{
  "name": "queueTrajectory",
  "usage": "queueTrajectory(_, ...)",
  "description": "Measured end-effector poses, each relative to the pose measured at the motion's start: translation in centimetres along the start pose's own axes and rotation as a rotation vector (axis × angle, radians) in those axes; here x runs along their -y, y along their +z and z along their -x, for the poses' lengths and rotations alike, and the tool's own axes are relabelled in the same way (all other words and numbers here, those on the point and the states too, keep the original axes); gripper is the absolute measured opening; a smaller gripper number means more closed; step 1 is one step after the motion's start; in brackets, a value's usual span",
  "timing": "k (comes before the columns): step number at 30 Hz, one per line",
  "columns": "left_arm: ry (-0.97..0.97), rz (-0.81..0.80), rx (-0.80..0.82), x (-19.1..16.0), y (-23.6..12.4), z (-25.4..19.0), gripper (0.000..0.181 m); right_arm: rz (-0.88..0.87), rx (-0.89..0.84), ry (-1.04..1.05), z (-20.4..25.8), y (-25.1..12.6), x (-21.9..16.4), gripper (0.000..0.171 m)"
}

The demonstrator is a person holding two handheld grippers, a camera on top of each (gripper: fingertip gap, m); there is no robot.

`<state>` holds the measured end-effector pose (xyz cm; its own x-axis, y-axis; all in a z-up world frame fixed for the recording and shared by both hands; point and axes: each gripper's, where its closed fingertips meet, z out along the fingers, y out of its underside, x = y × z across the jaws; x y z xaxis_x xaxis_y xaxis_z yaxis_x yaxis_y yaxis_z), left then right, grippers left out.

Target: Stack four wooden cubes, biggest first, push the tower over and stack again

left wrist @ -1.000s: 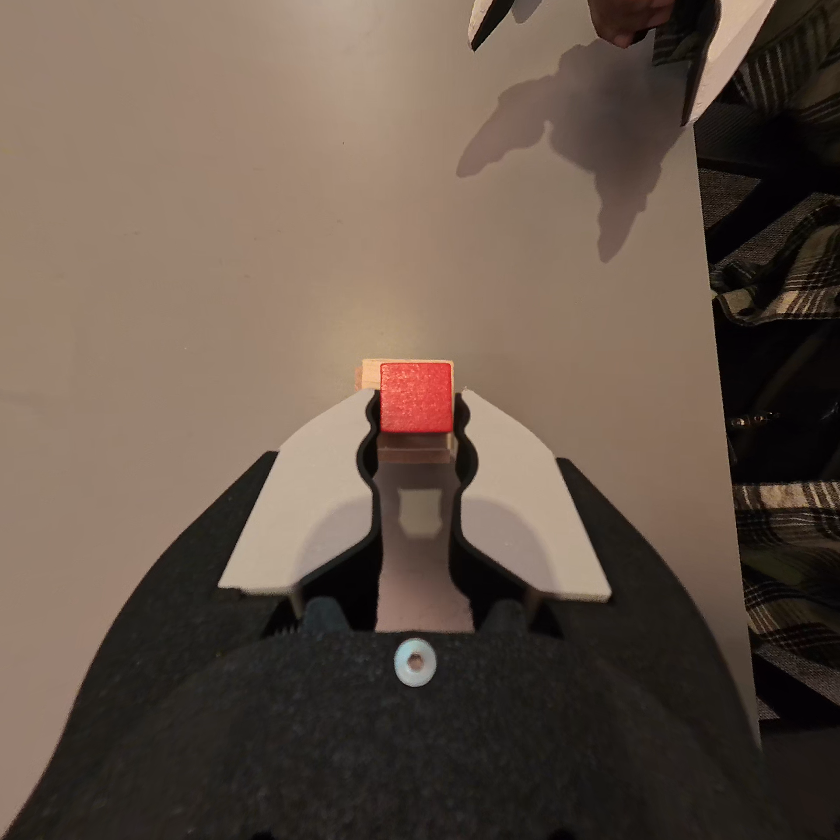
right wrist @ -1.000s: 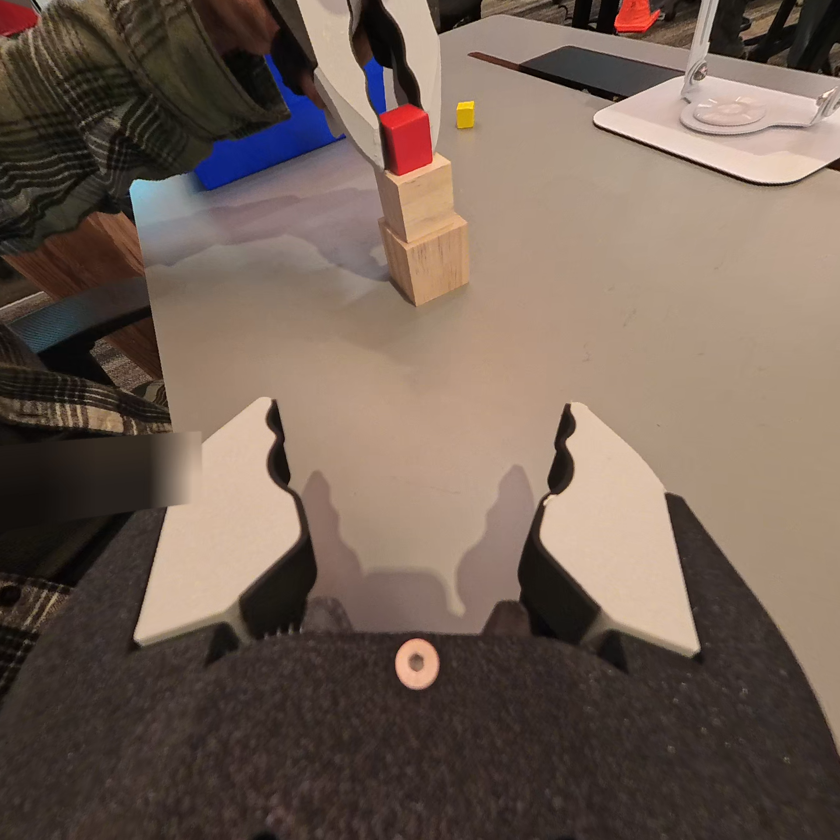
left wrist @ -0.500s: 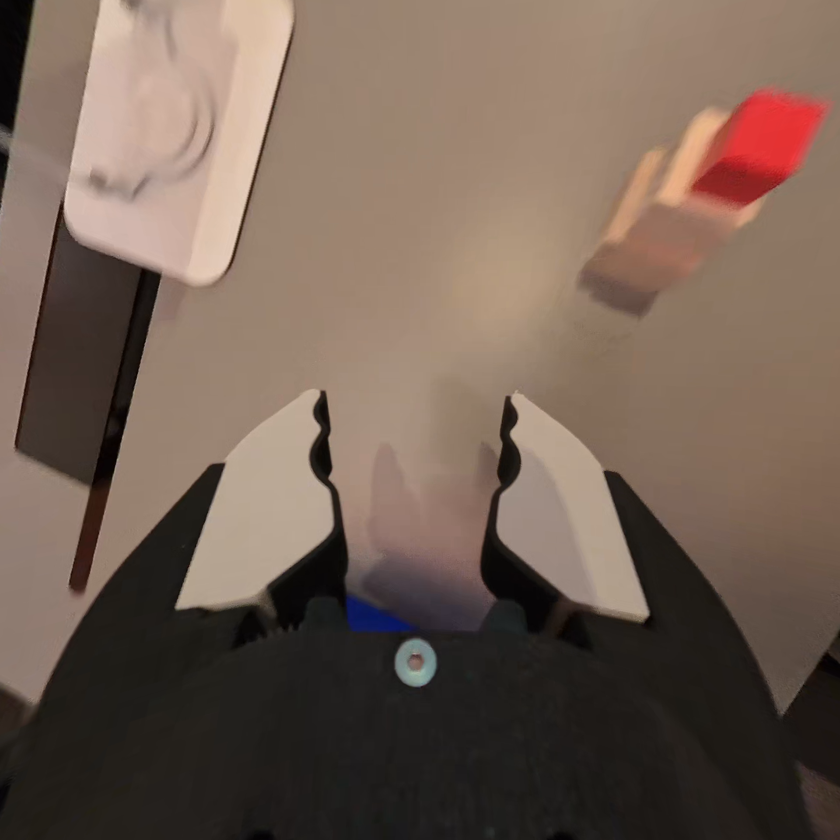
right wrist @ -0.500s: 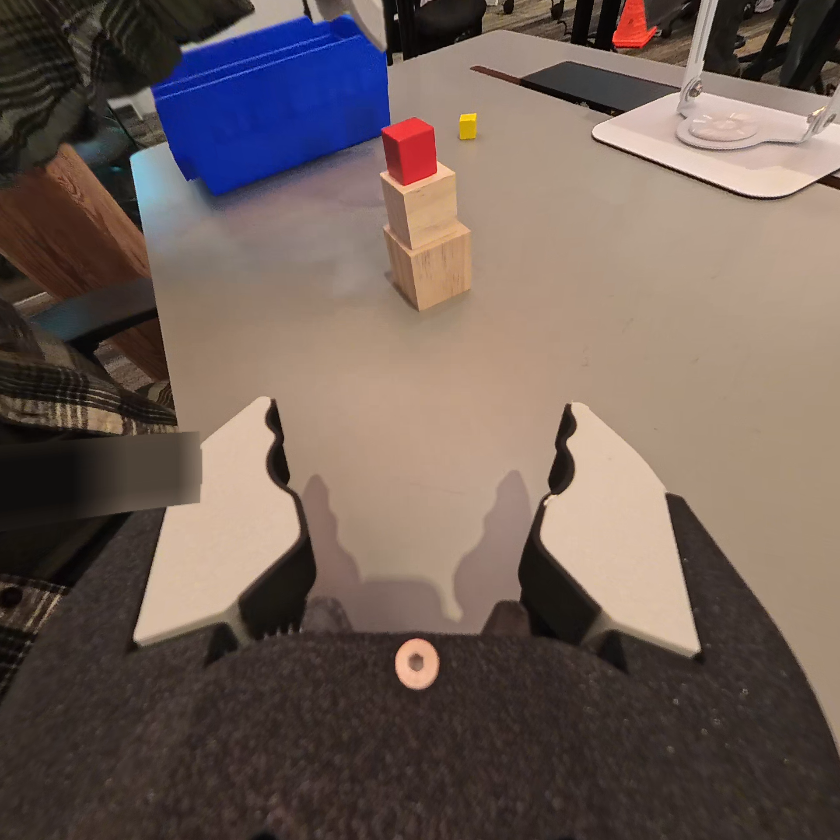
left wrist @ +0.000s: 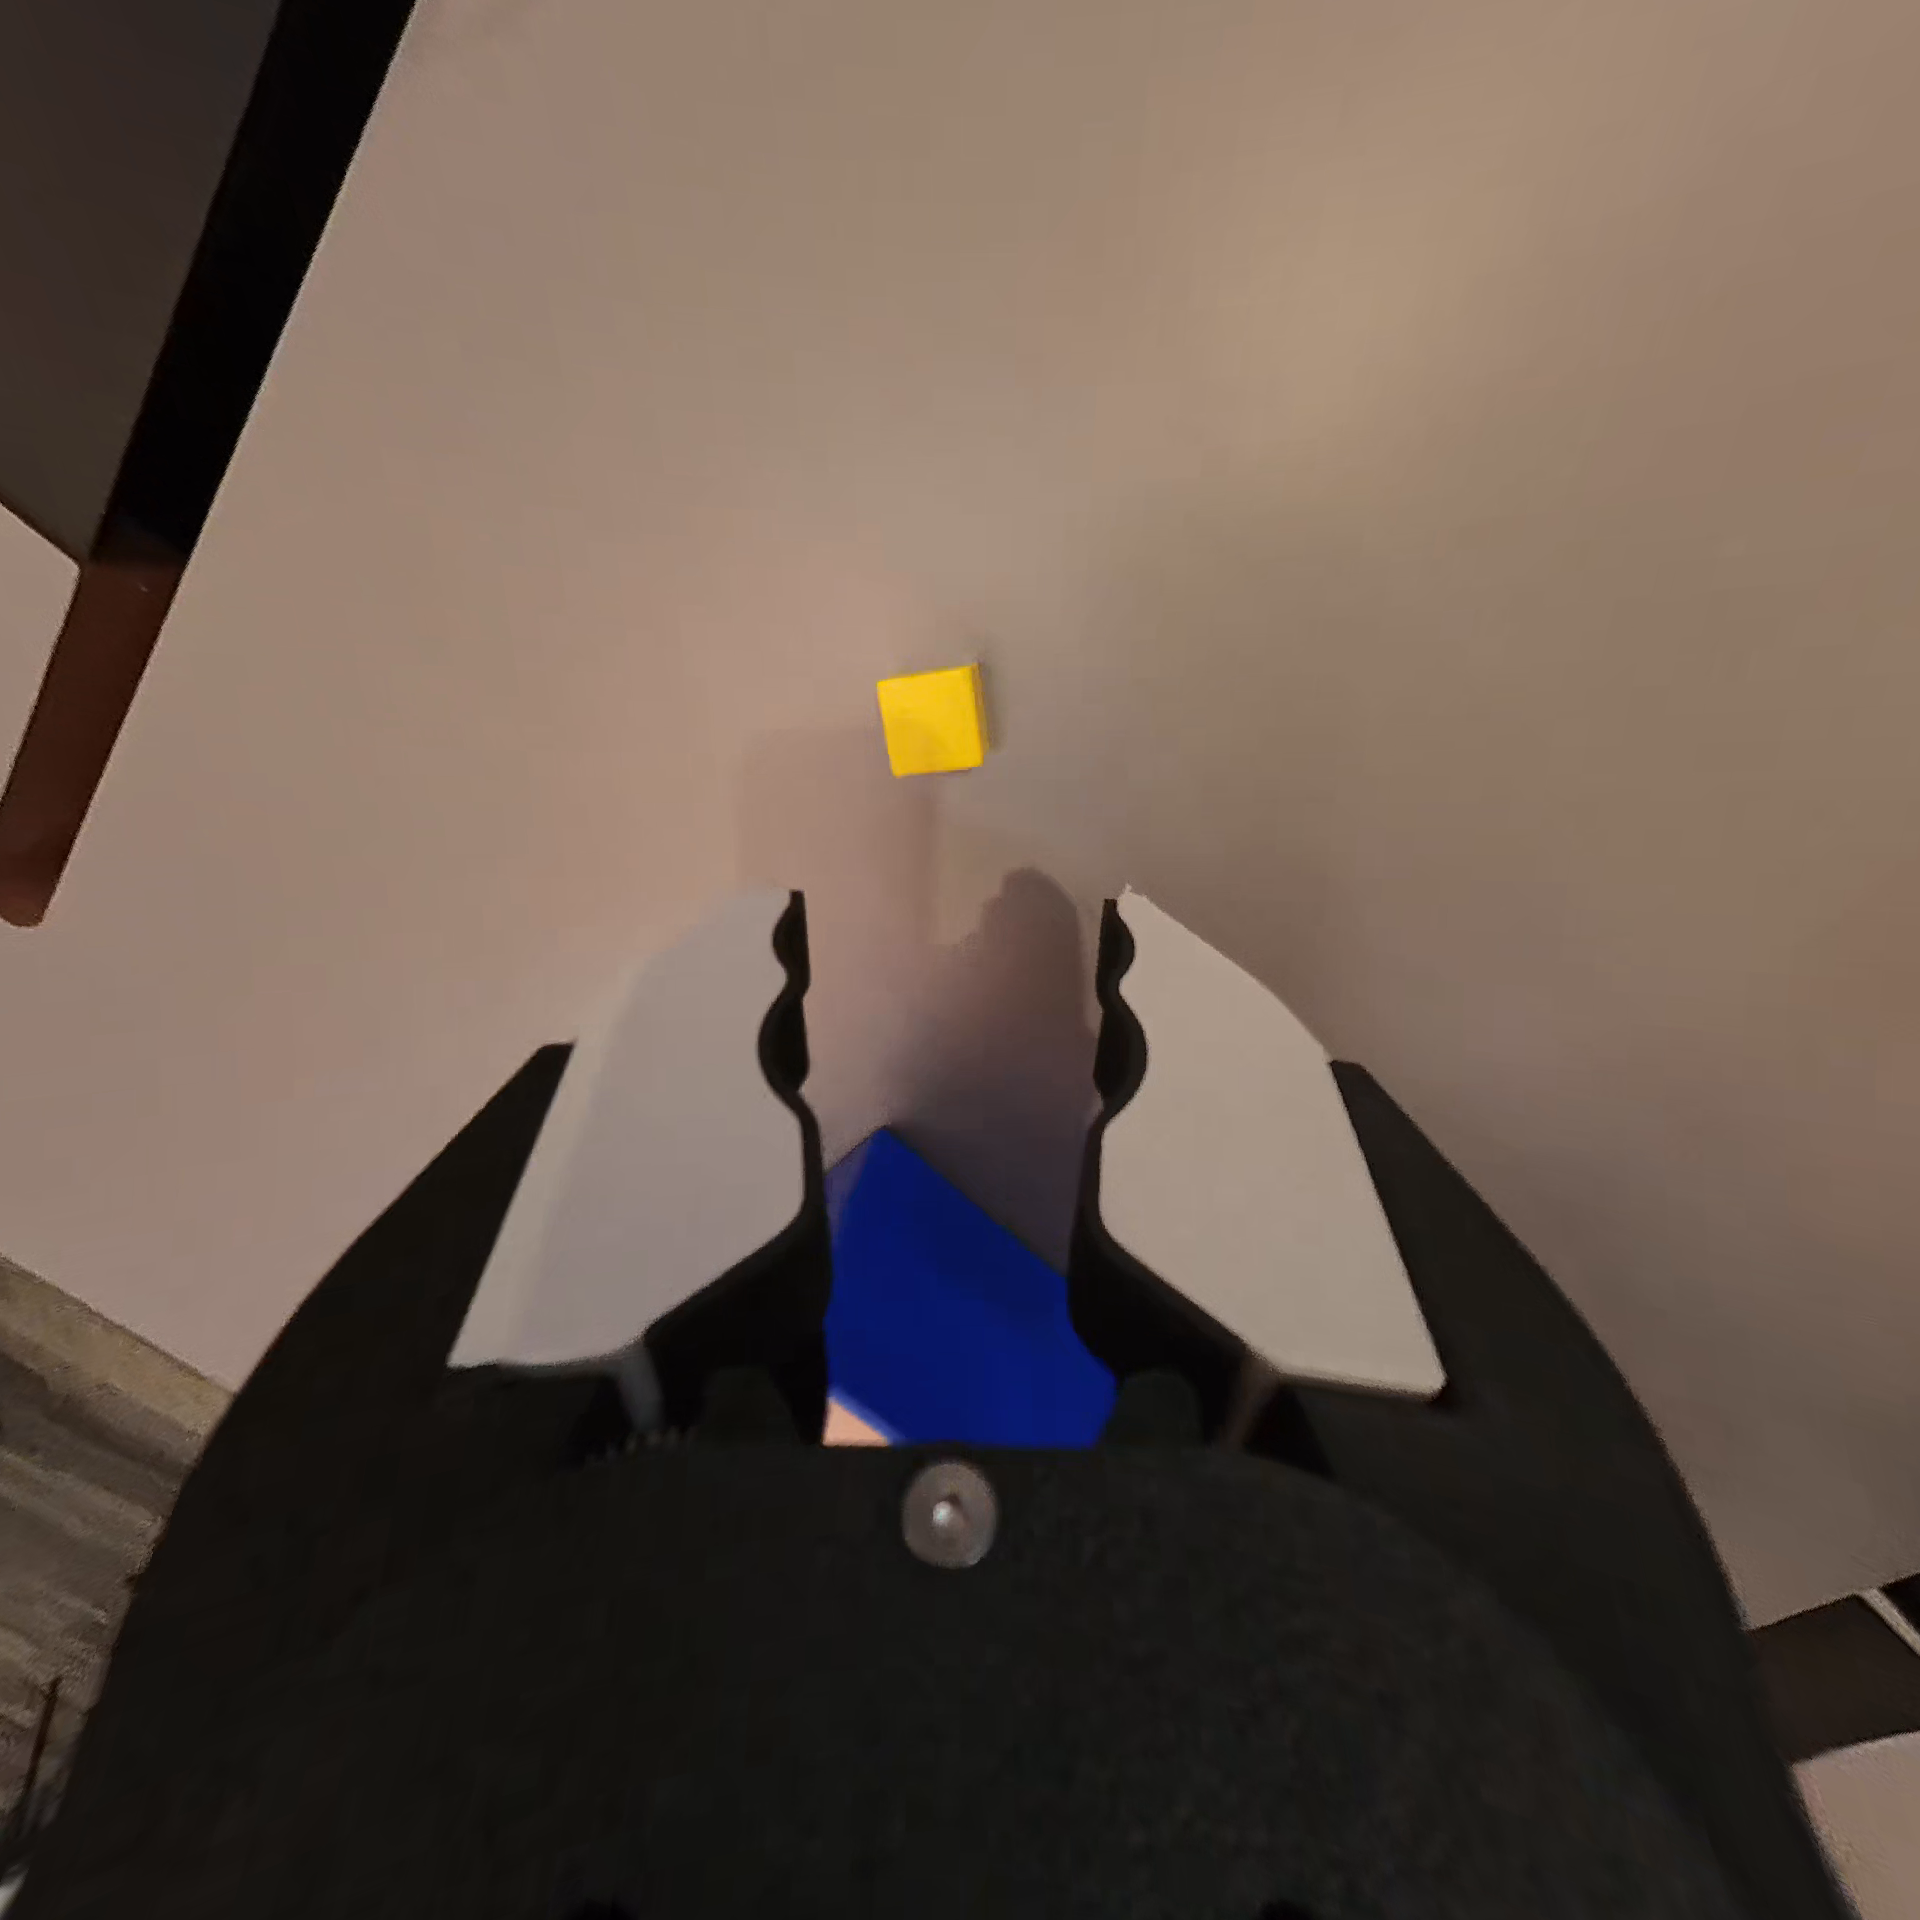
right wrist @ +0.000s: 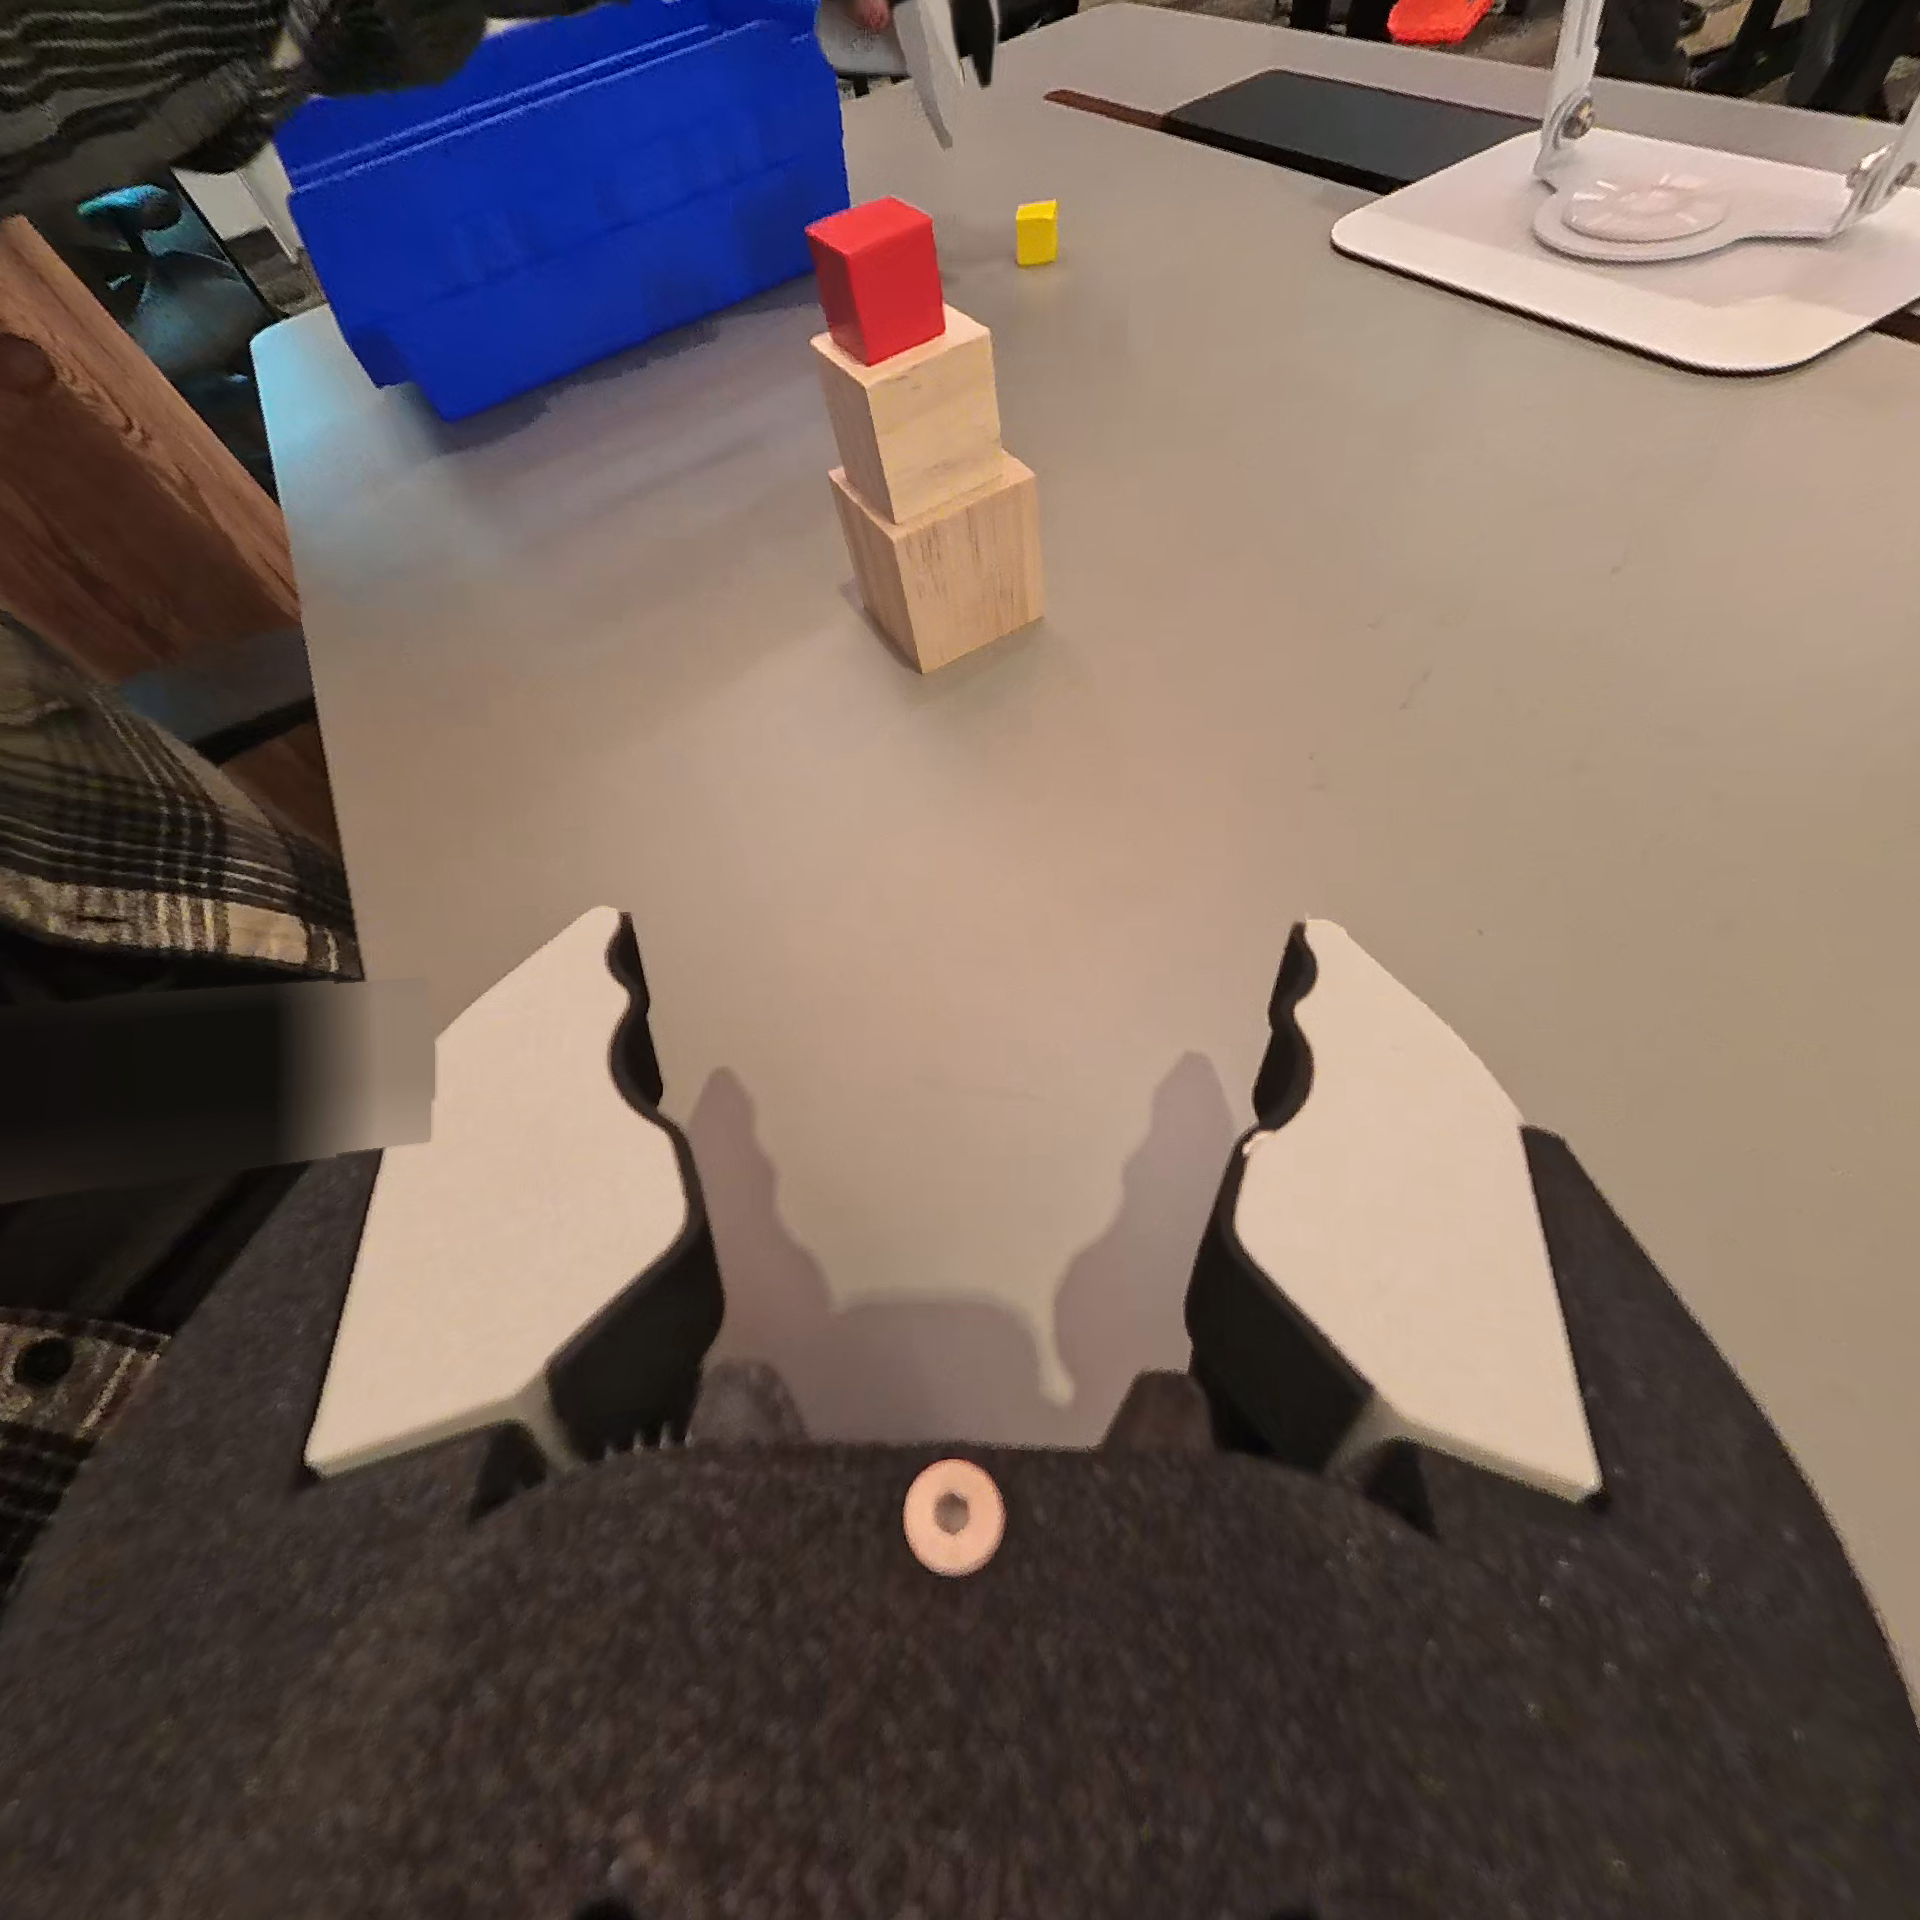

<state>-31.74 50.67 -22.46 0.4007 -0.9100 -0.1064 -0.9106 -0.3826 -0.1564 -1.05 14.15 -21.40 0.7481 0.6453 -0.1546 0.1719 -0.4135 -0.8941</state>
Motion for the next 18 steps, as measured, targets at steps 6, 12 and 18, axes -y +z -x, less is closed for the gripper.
queueTrajectory(6,-0.049,0.026,-0.034,1.6,2.0,0.2,0.05,0.022,0.002,0.018,-0.6,0.3,-0.8,0.113)
queueTrajectory(12,-0.084,0.047,-0.038,2.0,3.8,0.7,0.045,0.019,-0.003,0.024,-0.9,0.0,-0.9,0.113)
queueTrajectory(18,-0.093,0.064,-0.056,2.2,4.8,0.5,0.034,0.019,-0.007,0.031,-1.1,-0.1,-1.1,0.113)
